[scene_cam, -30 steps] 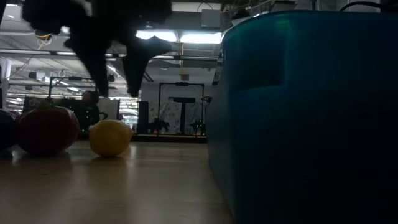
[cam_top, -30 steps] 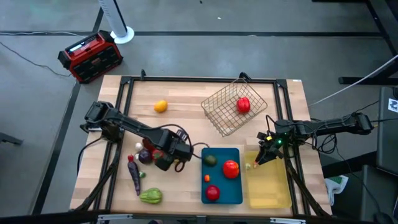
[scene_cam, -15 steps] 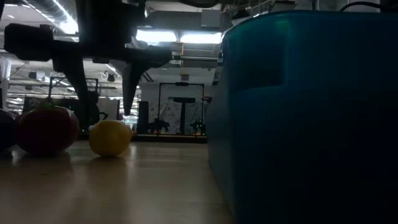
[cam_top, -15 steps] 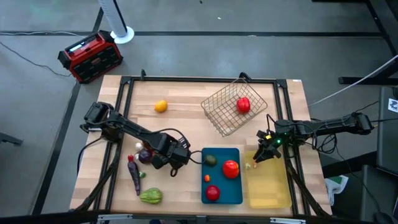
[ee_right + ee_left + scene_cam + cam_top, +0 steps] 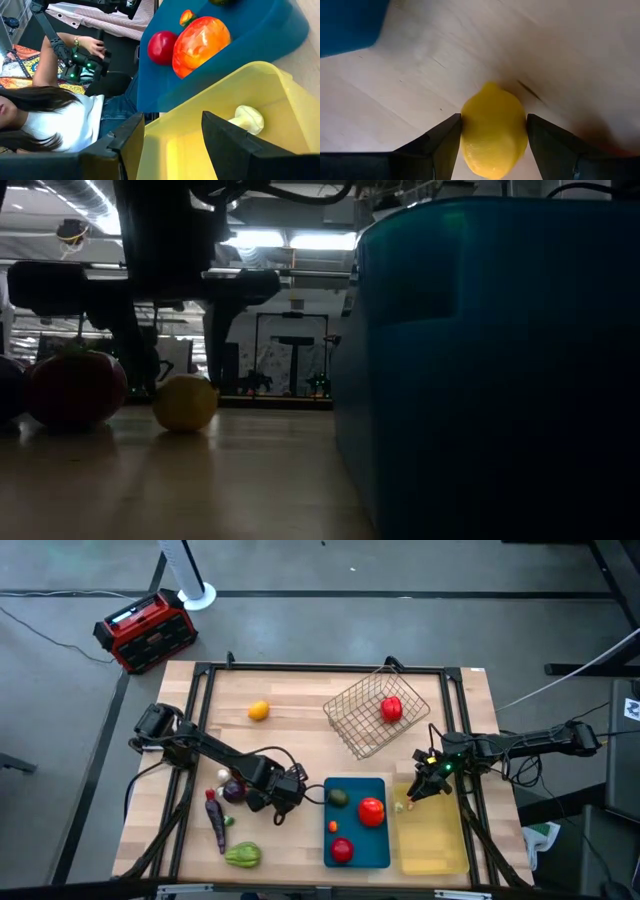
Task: Sort produce into baskets
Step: Put the bottom yellow lemon into the blue bin
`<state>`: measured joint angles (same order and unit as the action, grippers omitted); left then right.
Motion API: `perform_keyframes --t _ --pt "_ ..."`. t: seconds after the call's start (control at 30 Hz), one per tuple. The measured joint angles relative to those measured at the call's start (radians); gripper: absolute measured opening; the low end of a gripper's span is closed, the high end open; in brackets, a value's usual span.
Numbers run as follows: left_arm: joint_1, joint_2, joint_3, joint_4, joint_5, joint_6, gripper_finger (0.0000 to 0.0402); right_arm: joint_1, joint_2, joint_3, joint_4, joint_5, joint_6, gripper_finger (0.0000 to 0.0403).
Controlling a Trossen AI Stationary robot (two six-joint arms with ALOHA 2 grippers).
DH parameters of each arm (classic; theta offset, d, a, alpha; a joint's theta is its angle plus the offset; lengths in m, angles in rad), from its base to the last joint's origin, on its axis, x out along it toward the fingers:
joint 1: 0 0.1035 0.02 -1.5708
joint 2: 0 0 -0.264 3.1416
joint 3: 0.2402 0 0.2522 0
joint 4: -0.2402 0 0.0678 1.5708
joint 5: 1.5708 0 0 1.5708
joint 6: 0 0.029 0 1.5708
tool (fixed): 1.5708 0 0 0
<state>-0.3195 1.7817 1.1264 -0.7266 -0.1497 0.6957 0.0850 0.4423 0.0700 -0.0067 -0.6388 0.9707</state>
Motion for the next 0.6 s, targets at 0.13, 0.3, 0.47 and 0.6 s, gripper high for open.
perform_keyframes --t 0.13,0.3,0.47,0.6 --pt "0.009 -0.002 -0.017 0.021 0.001 -0.063 0.0219 0.000 0.000 0.000 0.000 0.000 0.000 0.0198" --pt "0.022 -0.001 -0.021 0.040 0.011 -0.133 0.0219 0.000 0.000 0.000 0.000 0.000 0.000 0.0198" --pt "0.032 0.000 -0.021 0.041 0.011 -0.236 0.0211 0.000 0.000 0.000 0.000 0.000 0.000 0.0198" --pt "0.032 0.001 -0.022 0.041 0.009 -0.297 0.0183 0.000 0.000 0.000 0.000 0.000 0.000 0.0198"
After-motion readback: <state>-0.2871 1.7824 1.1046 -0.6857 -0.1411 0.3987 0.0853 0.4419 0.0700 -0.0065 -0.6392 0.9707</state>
